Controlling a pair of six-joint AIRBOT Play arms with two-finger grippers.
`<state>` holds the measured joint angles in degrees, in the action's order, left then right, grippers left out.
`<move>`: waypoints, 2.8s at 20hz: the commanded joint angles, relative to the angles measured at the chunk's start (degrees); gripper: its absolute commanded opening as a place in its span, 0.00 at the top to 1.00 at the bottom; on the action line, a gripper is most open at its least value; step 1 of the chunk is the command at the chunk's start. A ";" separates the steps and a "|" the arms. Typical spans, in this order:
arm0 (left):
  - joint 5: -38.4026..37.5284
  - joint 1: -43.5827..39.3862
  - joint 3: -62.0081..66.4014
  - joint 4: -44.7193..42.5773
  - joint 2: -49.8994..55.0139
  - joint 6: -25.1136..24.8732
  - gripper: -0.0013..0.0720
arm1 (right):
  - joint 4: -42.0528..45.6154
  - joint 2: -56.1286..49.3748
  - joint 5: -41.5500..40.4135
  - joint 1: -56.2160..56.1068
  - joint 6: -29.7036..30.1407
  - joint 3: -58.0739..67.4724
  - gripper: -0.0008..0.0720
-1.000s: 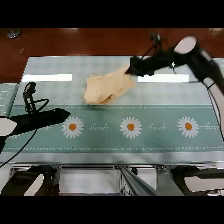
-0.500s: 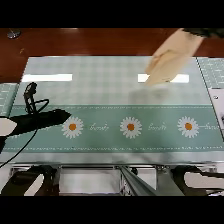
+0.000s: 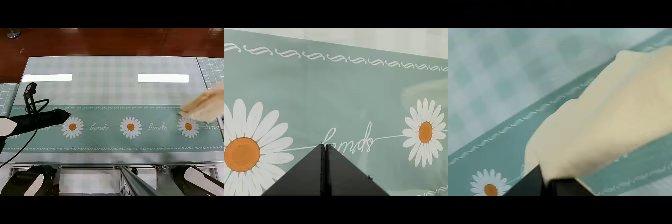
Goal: Fold the shirts.
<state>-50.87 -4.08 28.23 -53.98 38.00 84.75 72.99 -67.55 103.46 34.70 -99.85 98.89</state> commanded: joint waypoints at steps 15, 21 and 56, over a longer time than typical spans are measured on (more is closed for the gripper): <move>0.76 0.02 0.02 -0.07 0.02 -0.72 0.95 | 30.29 29.86 -14.03 31.61 -5.88 -48.96 0.14; 0.74 7.41 9.18 -0.42 1.70 -4.52 0.95 | -7.80 19.54 -34.12 30.69 6.91 -29.97 0.81; -11.28 -9.27 36.79 -28.94 32.79 7.28 0.95 | 15.19 -13.53 -38.60 -45.05 2.62 -32.28 0.95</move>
